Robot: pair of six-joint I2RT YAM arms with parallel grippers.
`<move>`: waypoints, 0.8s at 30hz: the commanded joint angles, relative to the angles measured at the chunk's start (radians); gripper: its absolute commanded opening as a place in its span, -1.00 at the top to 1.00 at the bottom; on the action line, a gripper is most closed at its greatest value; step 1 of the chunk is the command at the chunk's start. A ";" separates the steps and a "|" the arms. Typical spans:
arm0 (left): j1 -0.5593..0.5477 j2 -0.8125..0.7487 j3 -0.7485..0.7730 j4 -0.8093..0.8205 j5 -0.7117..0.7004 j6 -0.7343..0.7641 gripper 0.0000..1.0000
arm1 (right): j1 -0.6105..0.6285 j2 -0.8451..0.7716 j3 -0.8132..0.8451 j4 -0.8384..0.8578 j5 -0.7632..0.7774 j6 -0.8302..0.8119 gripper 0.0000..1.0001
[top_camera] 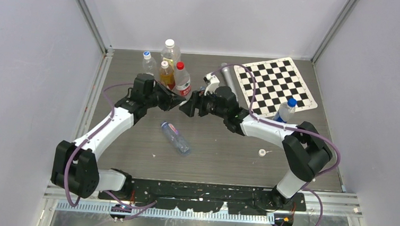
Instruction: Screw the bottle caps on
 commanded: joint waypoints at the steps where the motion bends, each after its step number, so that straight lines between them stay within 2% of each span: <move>1: -0.009 -0.037 -0.009 0.051 0.013 -0.009 1.00 | 0.004 0.009 0.064 0.058 -0.034 -0.063 -0.54; 7: -0.017 -0.032 -0.008 0.065 0.022 -0.014 1.00 | 0.004 0.027 0.093 0.052 -0.055 -0.082 -0.44; 16: -0.021 -0.022 -0.012 0.068 0.045 -0.015 1.00 | 0.004 0.033 0.122 0.010 -0.083 -0.135 -0.18; 24: -0.020 0.002 -0.009 0.059 0.080 0.000 1.00 | 0.004 0.019 0.132 -0.041 -0.083 -0.189 0.22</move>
